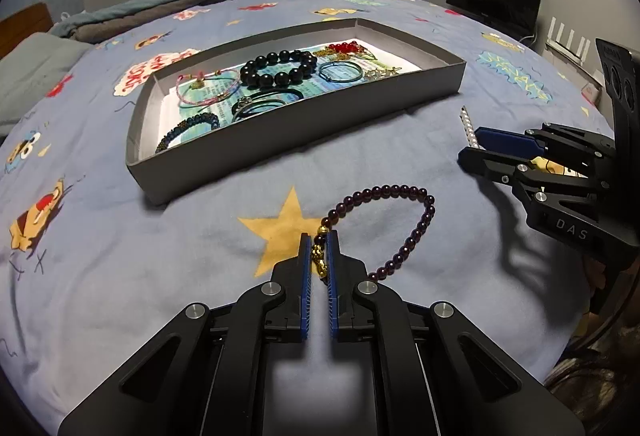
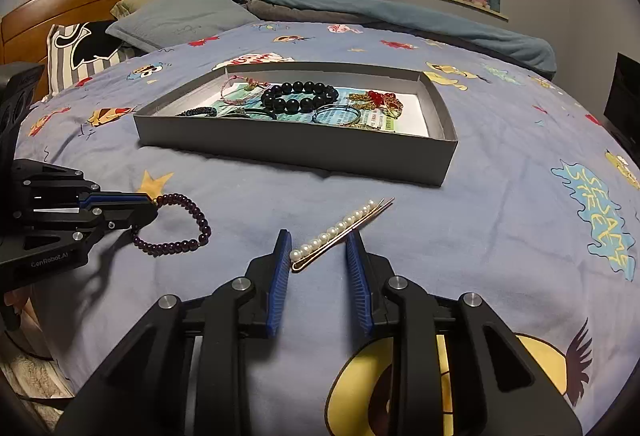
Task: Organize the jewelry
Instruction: 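Grasp the dark red bead bracelet with the left gripper while the right grasps the pearl hair pin, then carry both held pieces into the grey box and lower them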
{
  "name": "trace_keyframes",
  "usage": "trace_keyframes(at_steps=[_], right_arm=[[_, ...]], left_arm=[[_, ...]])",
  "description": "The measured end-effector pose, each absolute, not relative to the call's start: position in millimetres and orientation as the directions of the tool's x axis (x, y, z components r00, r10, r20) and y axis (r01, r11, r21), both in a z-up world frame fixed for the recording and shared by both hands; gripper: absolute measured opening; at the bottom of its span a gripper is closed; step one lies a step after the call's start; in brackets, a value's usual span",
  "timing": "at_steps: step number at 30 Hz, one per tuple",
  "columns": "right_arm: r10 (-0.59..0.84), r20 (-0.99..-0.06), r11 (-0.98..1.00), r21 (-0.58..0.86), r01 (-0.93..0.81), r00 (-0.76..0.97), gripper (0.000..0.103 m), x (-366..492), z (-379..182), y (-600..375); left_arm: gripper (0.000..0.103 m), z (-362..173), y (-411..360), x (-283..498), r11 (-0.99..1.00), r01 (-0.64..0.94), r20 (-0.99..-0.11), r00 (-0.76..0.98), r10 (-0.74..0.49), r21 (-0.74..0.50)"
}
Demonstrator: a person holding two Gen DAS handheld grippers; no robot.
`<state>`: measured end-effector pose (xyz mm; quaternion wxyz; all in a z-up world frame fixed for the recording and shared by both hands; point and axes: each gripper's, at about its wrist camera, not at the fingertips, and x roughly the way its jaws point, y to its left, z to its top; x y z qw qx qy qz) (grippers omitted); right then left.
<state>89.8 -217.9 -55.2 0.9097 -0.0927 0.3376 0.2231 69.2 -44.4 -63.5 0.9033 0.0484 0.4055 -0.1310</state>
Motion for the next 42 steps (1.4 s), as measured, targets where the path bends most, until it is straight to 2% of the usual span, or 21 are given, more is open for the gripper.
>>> trace_keyframes(at_steps=[4, 9, 14, 23, 33, 42], right_arm=[[0.336, -0.656, 0.881, -0.036, -0.472, 0.676, 0.028, 86, -54, -217], [0.330, -0.659, 0.884, -0.036, -0.466, 0.676, 0.014, 82, -53, -220], [0.329, -0.660, 0.892, -0.019, -0.452, 0.676, 0.006, 85, -54, -224], [0.348, -0.631, 0.894, 0.002, -0.447, 0.693, 0.006, 83, -39, -229], [0.354, -0.574, 0.908, 0.021, -0.419, 0.738, 0.006, 117, 8, -241], [0.341, -0.647, 0.924, 0.100, -0.368, 0.682, 0.006, 184, 4, -235]], left_arm=[[0.008, -63, -44, 69, 0.961, 0.277, -0.745, 0.638, -0.197, -0.018], [0.008, -62, -41, 69, 0.960, 0.279, -0.741, 0.640, -0.201, -0.020], [0.008, -61, -41, 69, 0.957, 0.289, -0.738, 0.643, -0.204, -0.013], [0.007, -29, -40, 63, 0.943, 0.332, -0.675, 0.697, -0.242, 0.004], [0.007, 28, -40, 89, 0.935, 0.352, -0.592, 0.763, -0.259, 0.044], [0.007, 38, -53, 140, 0.926, 0.378, -0.595, 0.742, -0.310, -0.010]])
